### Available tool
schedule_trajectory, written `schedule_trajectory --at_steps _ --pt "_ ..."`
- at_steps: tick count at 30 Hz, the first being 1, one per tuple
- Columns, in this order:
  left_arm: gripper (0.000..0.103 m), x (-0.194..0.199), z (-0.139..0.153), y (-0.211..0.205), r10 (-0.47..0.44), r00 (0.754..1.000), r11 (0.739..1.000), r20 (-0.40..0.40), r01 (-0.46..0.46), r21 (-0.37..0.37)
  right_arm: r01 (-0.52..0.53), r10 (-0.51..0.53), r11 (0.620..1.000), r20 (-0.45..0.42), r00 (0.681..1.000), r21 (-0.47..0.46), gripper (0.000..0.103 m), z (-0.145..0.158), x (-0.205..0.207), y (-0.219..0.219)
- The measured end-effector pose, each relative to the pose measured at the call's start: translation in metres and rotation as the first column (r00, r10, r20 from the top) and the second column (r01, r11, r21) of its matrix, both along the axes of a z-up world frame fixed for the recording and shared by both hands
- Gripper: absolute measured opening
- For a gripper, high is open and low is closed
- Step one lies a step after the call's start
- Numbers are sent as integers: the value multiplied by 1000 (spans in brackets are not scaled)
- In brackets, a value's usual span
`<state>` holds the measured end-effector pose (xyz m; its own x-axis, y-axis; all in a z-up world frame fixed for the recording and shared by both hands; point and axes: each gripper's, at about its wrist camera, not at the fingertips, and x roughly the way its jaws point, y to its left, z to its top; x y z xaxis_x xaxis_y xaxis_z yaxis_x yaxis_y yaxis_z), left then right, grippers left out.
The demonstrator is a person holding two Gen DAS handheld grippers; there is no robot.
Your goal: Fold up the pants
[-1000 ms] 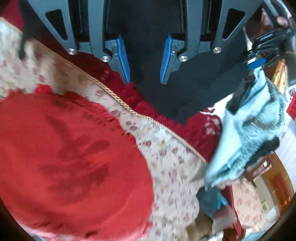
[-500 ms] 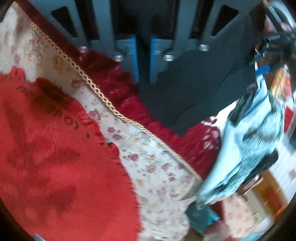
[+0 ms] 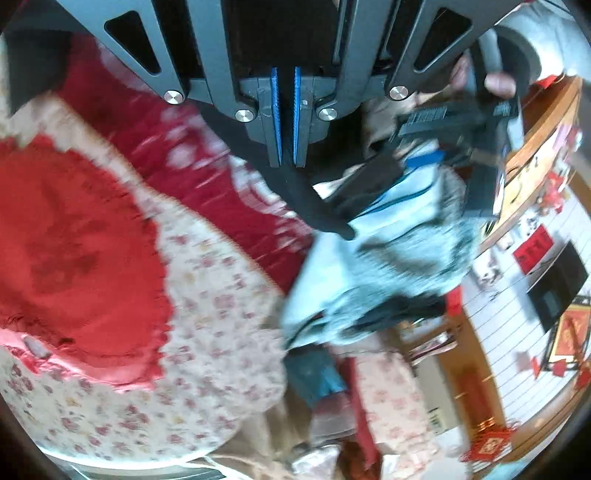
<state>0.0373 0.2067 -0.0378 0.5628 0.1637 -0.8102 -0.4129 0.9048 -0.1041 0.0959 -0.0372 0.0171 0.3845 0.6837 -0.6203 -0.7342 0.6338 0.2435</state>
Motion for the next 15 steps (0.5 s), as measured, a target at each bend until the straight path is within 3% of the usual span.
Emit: schedule_trajectory --at_steps 3,6,10,12,15 --pt "77 -15 12 13 40 999 999 24 -40 32 -23 23 1000 -51 998 1 5 -25 -29 25" --pt "77 -22 18 16 45 999 997 29 -46 64 -39 33 998 -141 989 -44 5 -69 -45 56" --pt "77 -20 17 10 25 999 998 27 -27 54 -18 -3 992 -163 987 -126 5 -110 -55 75" --pt "77 -18 17 3 4 1000 999 30 -5 44 -2 -17 993 -158 987 -118 5 -113 -55 72" --pt "77 -11 18 -15 -41 998 998 36 40 40 -4 -11 997 -186 983 -77 14 -95 -58 54"
